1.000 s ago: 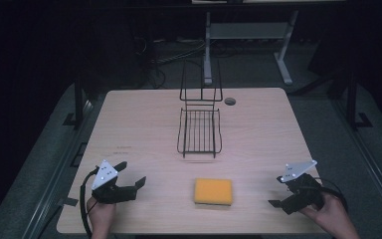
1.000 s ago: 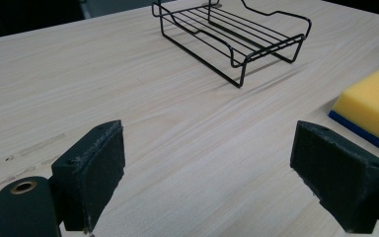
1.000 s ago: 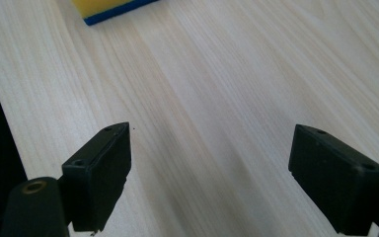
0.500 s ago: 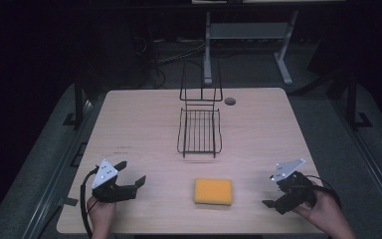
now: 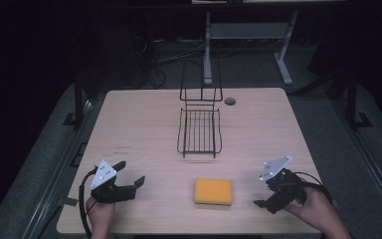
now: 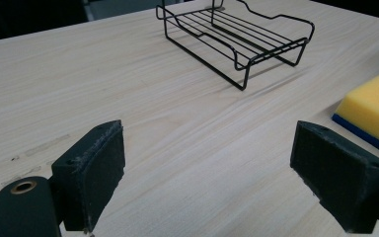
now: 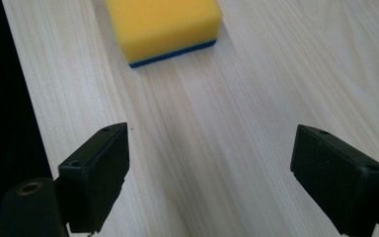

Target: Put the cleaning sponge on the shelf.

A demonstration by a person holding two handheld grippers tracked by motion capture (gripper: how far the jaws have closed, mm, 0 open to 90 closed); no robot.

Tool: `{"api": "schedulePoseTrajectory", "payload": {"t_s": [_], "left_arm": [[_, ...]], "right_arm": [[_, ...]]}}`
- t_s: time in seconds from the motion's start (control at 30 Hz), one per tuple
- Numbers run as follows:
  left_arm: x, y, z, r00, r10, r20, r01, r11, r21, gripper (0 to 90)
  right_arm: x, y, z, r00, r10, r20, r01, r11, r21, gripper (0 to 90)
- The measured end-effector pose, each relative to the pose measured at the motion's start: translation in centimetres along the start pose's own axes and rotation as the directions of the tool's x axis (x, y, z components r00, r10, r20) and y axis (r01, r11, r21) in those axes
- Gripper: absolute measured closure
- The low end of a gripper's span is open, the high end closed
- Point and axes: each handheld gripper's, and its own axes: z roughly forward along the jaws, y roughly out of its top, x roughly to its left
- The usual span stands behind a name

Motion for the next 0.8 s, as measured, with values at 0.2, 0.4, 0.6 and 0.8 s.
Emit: {"api": "schedulePoseTrajectory", "payload": {"t_s": [0.2,0.4,0.6,0.8], "left_arm": [[-0.1,0.0,0.0,1.0,0.005,0.0,-0.005,1.0,-0.001,12.8],[-0.1,0.0,0.0,1.0,0.007,0.0,-0.007,1.0,0.001,12.8],[0.1,0.0,-0.2,1.0,0.002,-0.002,-0.002,1.0,-0.004,12.8],[0.0,0.0,-0.2,1.0,0.002,-0.003,-0.002,1.0,-0.003,12.8]], "right_arm": [[0.4,1.6,0.4,0.999,-0.042,-0.017,0.042,0.999,0.016,14.8],[0.5,2.6,0.7,0.9976,-0.062,-0.031,0.063,0.998,0.028,14.8],[0.7,3.7,1.0,0.9955,-0.084,-0.044,0.086,0.996,0.038,14.8],[0.8,4.6,1.4,0.9929,-0.103,-0.06,0.105,0.993,0.044,14.8]]}}
